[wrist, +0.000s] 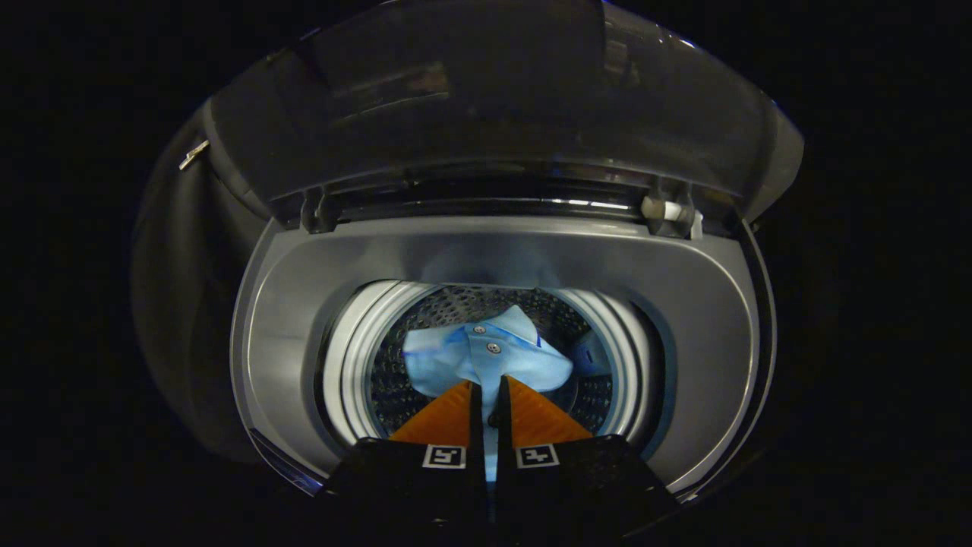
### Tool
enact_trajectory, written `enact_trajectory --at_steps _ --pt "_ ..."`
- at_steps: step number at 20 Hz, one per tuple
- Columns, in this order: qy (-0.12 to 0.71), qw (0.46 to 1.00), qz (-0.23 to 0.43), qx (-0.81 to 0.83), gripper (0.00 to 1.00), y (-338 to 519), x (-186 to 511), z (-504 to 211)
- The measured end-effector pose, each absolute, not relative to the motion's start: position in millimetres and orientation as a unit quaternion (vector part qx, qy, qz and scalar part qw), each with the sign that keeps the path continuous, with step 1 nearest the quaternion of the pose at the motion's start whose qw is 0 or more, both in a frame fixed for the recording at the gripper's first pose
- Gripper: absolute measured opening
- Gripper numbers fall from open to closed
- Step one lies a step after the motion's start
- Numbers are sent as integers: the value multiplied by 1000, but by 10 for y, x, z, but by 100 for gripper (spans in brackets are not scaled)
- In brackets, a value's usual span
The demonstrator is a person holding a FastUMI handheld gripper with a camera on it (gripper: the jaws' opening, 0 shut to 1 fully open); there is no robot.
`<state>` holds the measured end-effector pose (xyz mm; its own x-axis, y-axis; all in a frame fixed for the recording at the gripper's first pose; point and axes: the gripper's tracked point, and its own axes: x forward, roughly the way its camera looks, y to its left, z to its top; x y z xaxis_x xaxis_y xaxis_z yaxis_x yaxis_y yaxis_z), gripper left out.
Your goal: Put the clothes into the washing machine and then close the washing machine lid.
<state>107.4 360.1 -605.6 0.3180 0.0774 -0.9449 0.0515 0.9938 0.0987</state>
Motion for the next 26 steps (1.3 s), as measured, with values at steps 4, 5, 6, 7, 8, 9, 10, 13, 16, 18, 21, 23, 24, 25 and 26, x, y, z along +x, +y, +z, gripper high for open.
enact_trajectory --at_steps 4,5,6,7,8,9,10,13,16,18,21,23,24,25,26 --pt "586 809 -8 46 10 3549 1076 -6126" --pt "587 808 -13 48 9 3536 1076 -6141" --pt "588 807 -17 52 13 3512 1071 -6159" --pt "588 807 -19 56 16 3499 1082 -6148" --pt "586 808 -22 58 21 3487 1110 -6135" --pt "582 810 -25 59 33 3467 1153 -6104" --pt "582 810 -26 59 44 3468 1151 -6109" --pt "589 805 -18 67 79 3490 1131 -6111" --pt "587 807 -26 59 100 3411 1080 -6120" --pt "585 808 -27 61 100 3399 1059 -6099" --pt "583 810 -28 63 100 3371 1056 -6050" --pt "577 814 -26 59 100 3361 1080 -6001" --pt "576 815 -26 58 100 3363 1097 -5977" --pt "574 816 -25 60 100 3368 1101 -5941" --pt "572 818 -24 63 100 3380 1114 -5891"
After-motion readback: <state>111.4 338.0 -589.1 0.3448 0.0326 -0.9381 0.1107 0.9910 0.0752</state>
